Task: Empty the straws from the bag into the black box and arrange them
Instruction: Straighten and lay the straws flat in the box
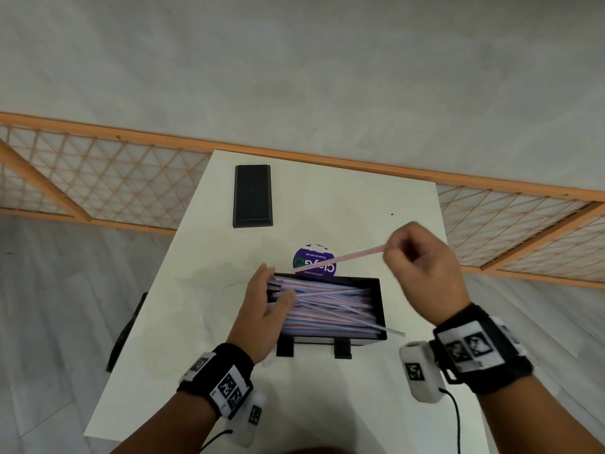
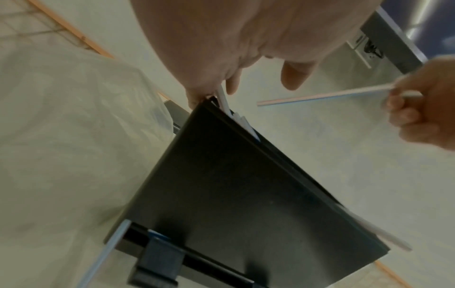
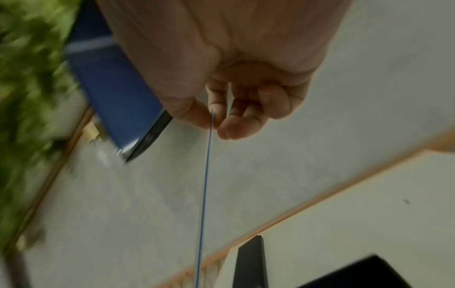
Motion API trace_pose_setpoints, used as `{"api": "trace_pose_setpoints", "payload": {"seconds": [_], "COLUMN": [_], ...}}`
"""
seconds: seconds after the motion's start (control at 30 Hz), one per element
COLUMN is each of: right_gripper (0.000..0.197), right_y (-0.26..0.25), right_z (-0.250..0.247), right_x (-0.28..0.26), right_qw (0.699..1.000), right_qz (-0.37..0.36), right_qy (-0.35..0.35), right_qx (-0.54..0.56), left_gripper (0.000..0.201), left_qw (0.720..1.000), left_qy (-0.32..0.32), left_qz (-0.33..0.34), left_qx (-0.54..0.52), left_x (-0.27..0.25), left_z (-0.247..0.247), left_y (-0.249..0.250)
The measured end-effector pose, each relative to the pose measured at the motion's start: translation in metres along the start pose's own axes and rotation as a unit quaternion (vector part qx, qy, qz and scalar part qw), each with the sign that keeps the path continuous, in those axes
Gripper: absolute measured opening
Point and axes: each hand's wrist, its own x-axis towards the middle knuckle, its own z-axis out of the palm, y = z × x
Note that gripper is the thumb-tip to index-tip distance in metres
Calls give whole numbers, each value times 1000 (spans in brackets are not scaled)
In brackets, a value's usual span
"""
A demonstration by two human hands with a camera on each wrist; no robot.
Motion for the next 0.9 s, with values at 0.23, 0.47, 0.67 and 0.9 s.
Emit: {"api": "trace_pose_setpoints", "payload": {"seconds": [0.23,0.47,0.67,0.9], "right_gripper": [15,21,23,21], "right_y": [50,63,43,59], "right_z": [2,28,72,85], "right_x": [-18,-23,-24,-22], "right_qw": [988,950,887,820], "right_qz": [112,36,-72,-67], "right_qy": [-109,-148,-339,-362], "right_qx": [1,-272,-305,-439], "left_gripper": [76,97,70,79], "left_qw": [991,947,904,916], "left_qy": [-45,-35,-66,-35], "left_qz": [-21,170,247,210], "left_qx": [-128,271,343,341], "left_x": [3,-3,0,5], "left_z": [0,3,18,17], "left_y": [7,-5,-10,-17]}}
